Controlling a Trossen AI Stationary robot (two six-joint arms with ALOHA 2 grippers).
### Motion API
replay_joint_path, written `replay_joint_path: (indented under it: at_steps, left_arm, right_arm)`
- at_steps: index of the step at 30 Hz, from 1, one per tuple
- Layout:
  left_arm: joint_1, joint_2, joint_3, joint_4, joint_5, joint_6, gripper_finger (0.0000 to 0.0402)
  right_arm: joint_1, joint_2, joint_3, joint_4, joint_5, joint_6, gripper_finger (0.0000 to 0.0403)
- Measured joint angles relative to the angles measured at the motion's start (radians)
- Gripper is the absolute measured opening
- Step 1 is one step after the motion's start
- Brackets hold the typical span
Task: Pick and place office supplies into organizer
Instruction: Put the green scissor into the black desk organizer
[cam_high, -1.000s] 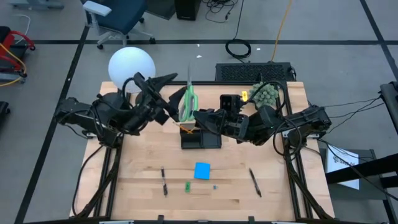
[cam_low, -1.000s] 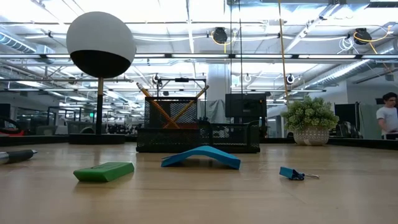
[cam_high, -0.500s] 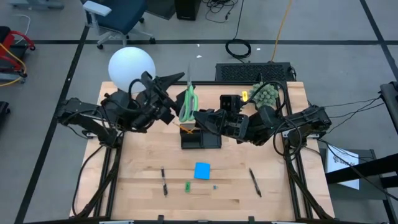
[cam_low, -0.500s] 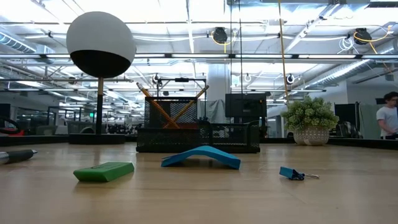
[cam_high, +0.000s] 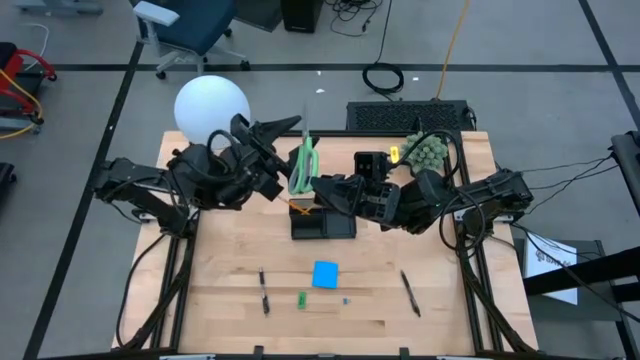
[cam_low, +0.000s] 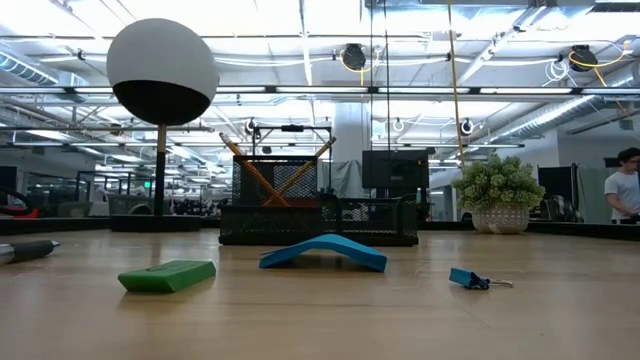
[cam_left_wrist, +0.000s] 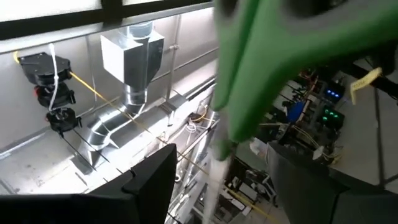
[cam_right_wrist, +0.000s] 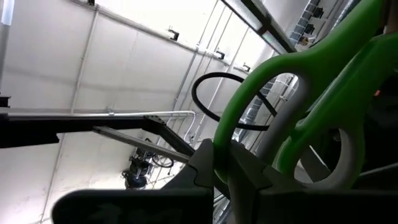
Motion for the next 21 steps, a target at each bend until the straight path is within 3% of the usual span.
replay_joint_path:
  at_steps: [14, 21]
  left_arm:
    - [0.028, 0.006, 0.000, 0.014, 0.096, 0.004, 0.0250]
    - [0.027, 0.006, 0.000, -0.008, 0.117, 0.036, 0.0158]
  right_arm:
    - [0.007, 0.000, 0.000, 0.007, 0.009, -0.011, 0.0009]
    - [0.008, 0.000, 0.000, 0.007, 0.009, -0.004, 0.0009]
